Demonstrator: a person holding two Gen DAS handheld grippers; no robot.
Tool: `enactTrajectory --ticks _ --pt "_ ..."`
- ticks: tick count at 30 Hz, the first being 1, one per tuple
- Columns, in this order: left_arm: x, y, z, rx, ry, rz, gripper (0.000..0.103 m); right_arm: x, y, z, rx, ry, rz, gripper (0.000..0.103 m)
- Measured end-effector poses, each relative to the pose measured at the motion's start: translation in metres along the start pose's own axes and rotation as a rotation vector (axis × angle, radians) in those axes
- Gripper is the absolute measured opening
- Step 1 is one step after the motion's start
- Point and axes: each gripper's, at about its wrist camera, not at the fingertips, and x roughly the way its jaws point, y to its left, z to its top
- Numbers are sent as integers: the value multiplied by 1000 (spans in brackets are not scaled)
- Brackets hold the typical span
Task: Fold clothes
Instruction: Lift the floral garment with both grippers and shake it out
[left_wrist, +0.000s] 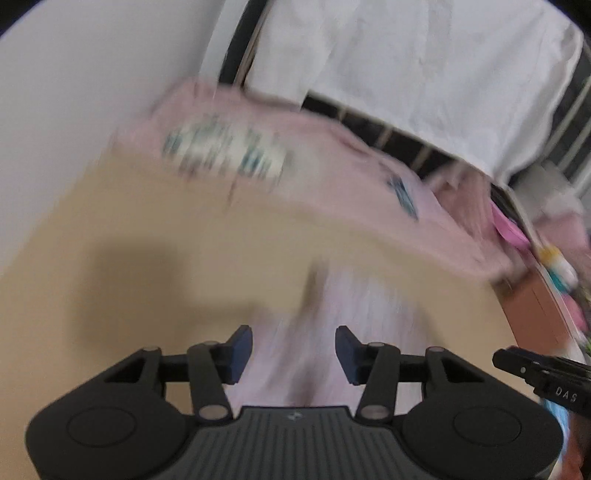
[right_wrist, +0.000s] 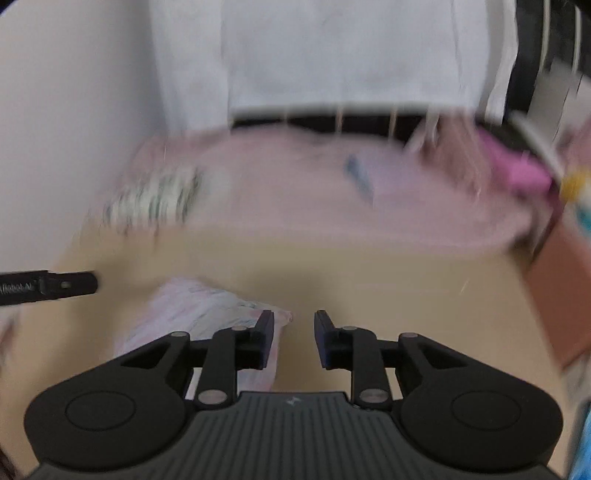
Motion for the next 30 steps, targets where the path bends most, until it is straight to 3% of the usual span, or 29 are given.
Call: enactTrajectory --ticks 1,2,5,7,10,12,13,14,15,16,17,19,22,26,30 --pt "-14 14 -23 16 -1 -36 49 -12 -4 -29 -3 -12 49 54" --pt "-31 21 -43 49 -3 -66 51 -24 -6 -56 -4 -22 94 60" --pt "-50 15 -83 129 -2 -162 60 -54 -3 -121 14 -53 233 61" --pt "-43 3 -94 185 13 -156 61 -55 5 -143 38 -43 294 61" --pt "-26 -16 -104 272 45 -110 59 -44 19 -152 -4 -18 199 61" --pt "-19 -21 -109 305 52 -82 44 -43 24 -158 -30 -30 153 61" --pt "-16 -22 -112 318 53 -68 30 -41 25 -160 -37 -34 148 60" --pt "-13 -23 -114 330 54 -55 10 -37 26 -163 -40 -37 143 56" --pt "-8 -24 -115 339 61 -63 2 -34 27 -165 -44 -40 138 49" --pt "-4 -22 -115 341 69 -91 2 -31 29 -168 -47 -43 134 17" --pt "-3 -20 -112 339 73 -115 1 -30 31 -171 -36 -53 131 1" --pt "-13 -22 -92 323 60 -158 1 -27 34 -161 -8 -76 137 1" --pt "-78 -42 -27 319 -134 -188 0 -73 39 -107 -65 -257 137 1" --pt "-203 -99 41 461 -444 -251 0 -201 56 -14 -267 -574 108 1" --pt "-299 -158 76 578 -701 -188 0 -328 81 37 -438 -821 99 1"
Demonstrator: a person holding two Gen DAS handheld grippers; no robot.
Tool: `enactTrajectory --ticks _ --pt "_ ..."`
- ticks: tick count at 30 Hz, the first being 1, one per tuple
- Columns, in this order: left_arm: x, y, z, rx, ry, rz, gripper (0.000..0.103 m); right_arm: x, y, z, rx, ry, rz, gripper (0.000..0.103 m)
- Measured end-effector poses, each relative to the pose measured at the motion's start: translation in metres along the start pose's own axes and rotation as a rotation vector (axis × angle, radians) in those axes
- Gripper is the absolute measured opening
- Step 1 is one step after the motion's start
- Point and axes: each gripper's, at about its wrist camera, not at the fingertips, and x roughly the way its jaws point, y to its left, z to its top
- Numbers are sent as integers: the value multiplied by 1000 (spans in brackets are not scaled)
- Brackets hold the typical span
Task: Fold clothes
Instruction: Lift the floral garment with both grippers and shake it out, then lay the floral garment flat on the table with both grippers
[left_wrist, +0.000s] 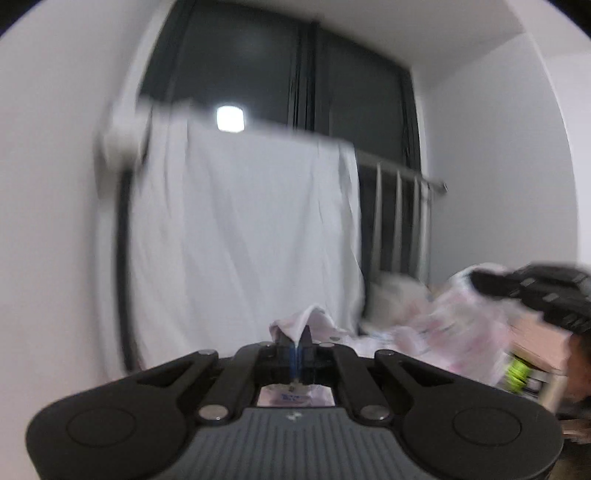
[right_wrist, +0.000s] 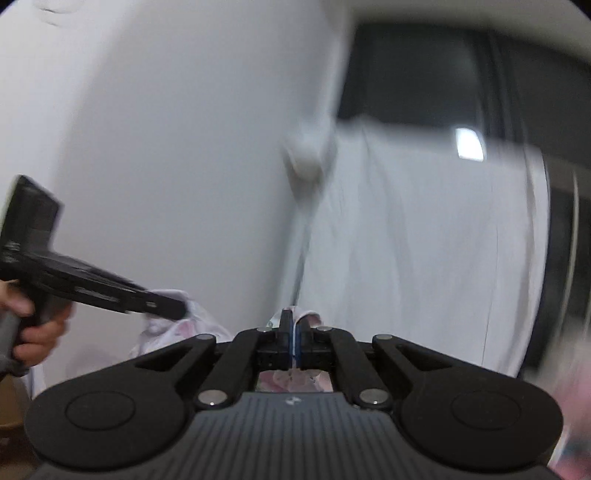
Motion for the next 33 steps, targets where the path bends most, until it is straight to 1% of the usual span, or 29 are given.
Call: enactTrajectory --ticks 2,4,6,8,10,13,16,17,18,19,20,21,22,23,24,25,26,27,28,29,31,33 --pt "-10 -7 41 33 -72 19 0 -14 -3 43 -71 -63 -39 1" --pt "-15 -13 72 57 -122 31 0 -27 -8 78 -126 -117 -102 1" --pt "-11 -19 94 80 -141 34 0 -34 -16 101 -148 -149 -140 1" --pt "1 -24 102 99 -128 27 0 -35 -27 114 -148 -156 -157 1" --pt "23 -29 103 119 -105 32 0 -15 -45 107 -126 -122 -179 1" --pt "71 -27 92 121 -41 32 0 18 -73 93 -90 -63 -213 1" --pt "134 -15 67 85 65 35 0 72 -112 55 3 57 -222 1" --pt "163 -13 53 70 120 41 2 94 -124 39 29 105 -228 1" --pt "194 -10 36 51 186 48 5 120 -136 15 62 171 -241 1" --pt "227 -8 13 42 259 57 16 148 -148 -12 98 242 -256 1" --pt "259 -6 -15 44 337 68 45 175 -159 -39 134 314 -270 2" --pt "289 -4 -46 57 415 86 59 204 -165 -75 168 403 -297 5" --pt "309 1 -83 70 493 109 61 233 -170 -114 201 498 -329 13" --pt "321 7 -122 70 567 132 50 257 -171 -156 222 626 -363 32" --pt "327 15 -158 54 637 144 43 267 -167 -194 216 727 -372 39" --pt "321 25 -188 13 689 134 37 274 -162 -231 203 815 -373 39" --pt "305 36 -214 -30 711 116 37 265 -151 -261 183 843 -340 40" --pt "283 45 -239 -67 715 98 37 251 -137 -287 162 849 -296 43" --pt "260 51 -261 -105 715 84 39 231 -123 -307 159 844 -270 52" --pt "235 52 -280 -144 709 73 46 210 -109 -324 163 835 -249 60" --pt "192 52 -315 -216 708 41 50 158 -67 -347 208 823 -126 62" --pt "172 42 -337 -263 731 -12 50 113 -29 -360 283 786 12 61"
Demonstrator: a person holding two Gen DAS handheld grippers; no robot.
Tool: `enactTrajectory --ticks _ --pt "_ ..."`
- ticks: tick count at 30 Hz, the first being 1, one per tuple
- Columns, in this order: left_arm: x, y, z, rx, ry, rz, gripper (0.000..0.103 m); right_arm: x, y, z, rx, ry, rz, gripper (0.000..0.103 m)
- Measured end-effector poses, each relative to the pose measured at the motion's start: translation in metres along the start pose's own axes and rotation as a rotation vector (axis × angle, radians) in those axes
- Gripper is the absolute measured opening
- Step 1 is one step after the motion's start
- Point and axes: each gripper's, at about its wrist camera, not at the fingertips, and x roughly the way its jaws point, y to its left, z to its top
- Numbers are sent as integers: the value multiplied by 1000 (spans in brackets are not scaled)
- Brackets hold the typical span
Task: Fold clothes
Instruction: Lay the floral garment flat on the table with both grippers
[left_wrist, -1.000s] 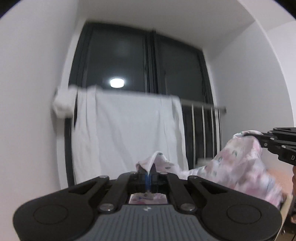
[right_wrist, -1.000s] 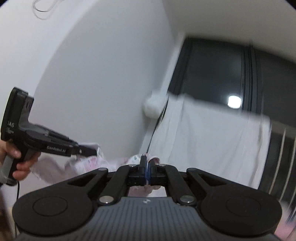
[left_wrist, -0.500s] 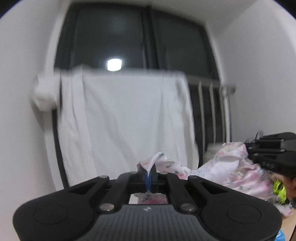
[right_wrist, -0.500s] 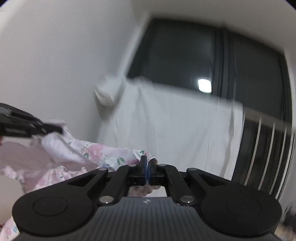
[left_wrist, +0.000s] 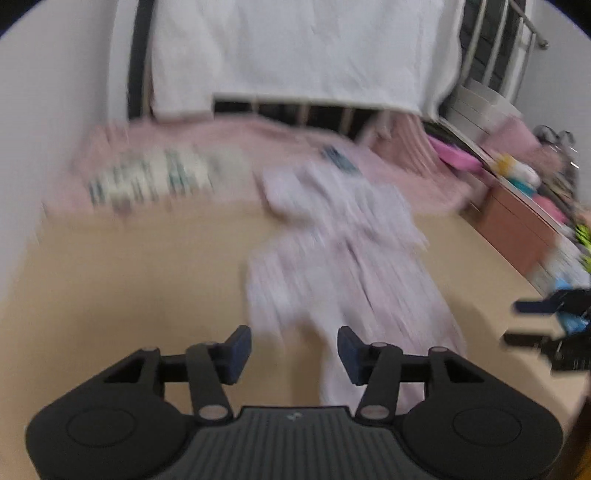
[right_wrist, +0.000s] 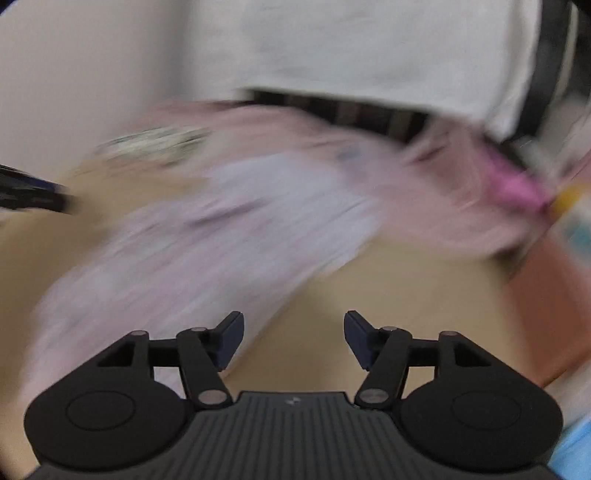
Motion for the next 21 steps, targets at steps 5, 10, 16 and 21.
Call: enactTrajectory --ticks 5,10,16,21 --pt "17 -20 -32 -56 5 16 47 -20 55 -50 95 -48 124 56" --pt "9 -32 -42 16 9 82 2 -8 74 -56 123 -70 -4 21" --pt "-40 7 -62 -105 -103 275 0 -19 128 -62 6 -61 -118 7" --pt "-75 28 -75 -157 -219 643 11 -27 158 -56 65 -56 318 27"
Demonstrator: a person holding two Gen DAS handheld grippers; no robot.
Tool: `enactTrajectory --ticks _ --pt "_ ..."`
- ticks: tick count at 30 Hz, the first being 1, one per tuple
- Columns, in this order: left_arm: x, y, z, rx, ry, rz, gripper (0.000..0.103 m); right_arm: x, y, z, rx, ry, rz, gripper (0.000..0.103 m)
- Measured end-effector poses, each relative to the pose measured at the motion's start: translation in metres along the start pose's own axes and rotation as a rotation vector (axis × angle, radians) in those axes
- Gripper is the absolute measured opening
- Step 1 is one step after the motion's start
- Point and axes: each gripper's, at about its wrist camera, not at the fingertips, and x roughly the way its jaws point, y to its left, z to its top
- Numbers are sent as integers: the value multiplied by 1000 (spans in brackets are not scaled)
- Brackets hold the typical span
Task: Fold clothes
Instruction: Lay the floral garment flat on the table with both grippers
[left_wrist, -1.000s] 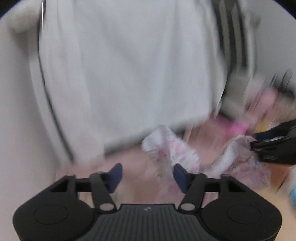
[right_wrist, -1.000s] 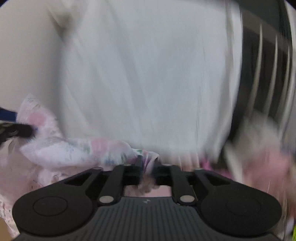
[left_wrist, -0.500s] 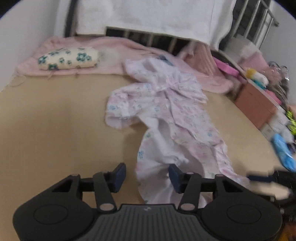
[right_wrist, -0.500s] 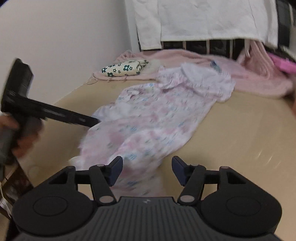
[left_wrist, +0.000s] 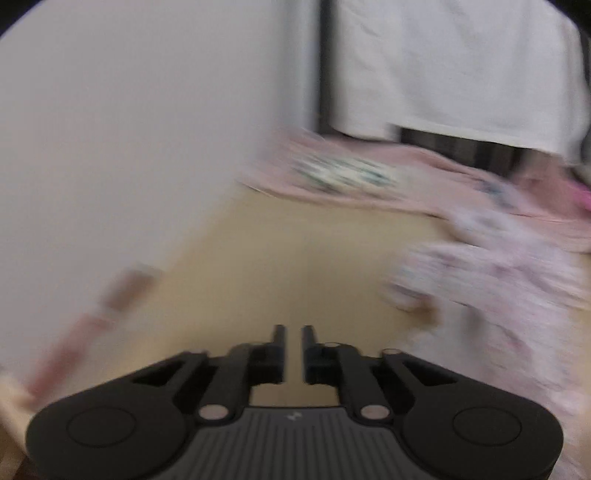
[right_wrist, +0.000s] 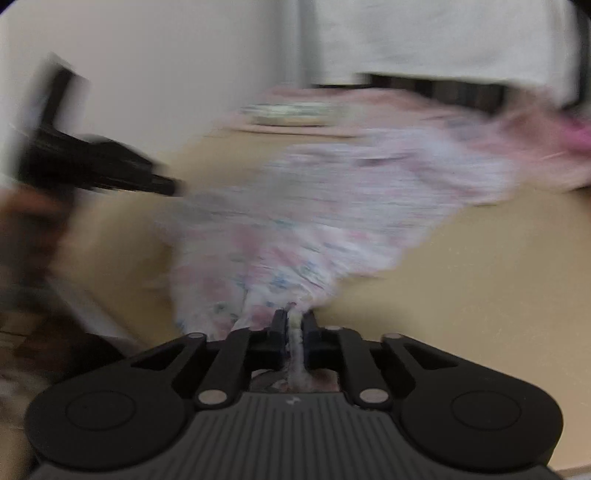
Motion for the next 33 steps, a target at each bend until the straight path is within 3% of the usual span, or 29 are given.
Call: enactTrajectory --ticks 1,3,4,5,8,9,11,12,14,18,21,23,25,27,28,29,31,33 --pt "-11 2 1 7 -27 19 15 -1 3 5 10 -13 73 42" --pt "-32 2 2 4 -62 -33 31 -12 2 21 -10 -93 92 48" --pt "-41 -1 1 4 -60 -102 42 -15 -3 31 -26 -127 50 53" --pt "-47 -6 -2 10 -41 -198 45 -12 -15 43 -28 -146 -30 58" --pt "-46 -34 -16 80 88 -478 44 15 -62 80 16 -137 -283 57" --pt "-43 -43 -21 102 133 -535 44 32 -79 93 24 -107 -350 57" --pt "-34 -60 -31 164 190 -528 36 63 -107 111 28 -51 -434 39" --pt "-32 -63 -34 204 187 -511 31 79 -121 118 31 -10 -470 36" --pt "-30 -61 -37 272 162 -487 26 99 -141 121 38 71 -496 13" --pt "-14 -37 -25 382 155 -466 23 84 -164 113 112 101 -529 3" --pt "4 -18 -12 451 138 -358 23 53 -162 86 153 92 -531 3" --pt "5 1 0 440 129 -332 29 32 -155 67 169 92 -526 3" --pt "-2 20 18 331 129 -325 41 6 -143 52 191 94 -517 10" --pt "-8 26 39 190 129 -410 46 -27 -133 48 179 7 -417 24" --pt "-8 20 48 151 129 -480 48 -39 -129 50 163 -43 -362 50" --pt "-6 7 56 140 131 -566 50 -45 -127 55 135 -89 -319 65" --pt "7 -29 59 175 152 -608 54 -37 -128 72 47 -122 -291 66" --pt "23 -70 57 229 178 -606 54 -10 -142 87 26 -65 -327 65"
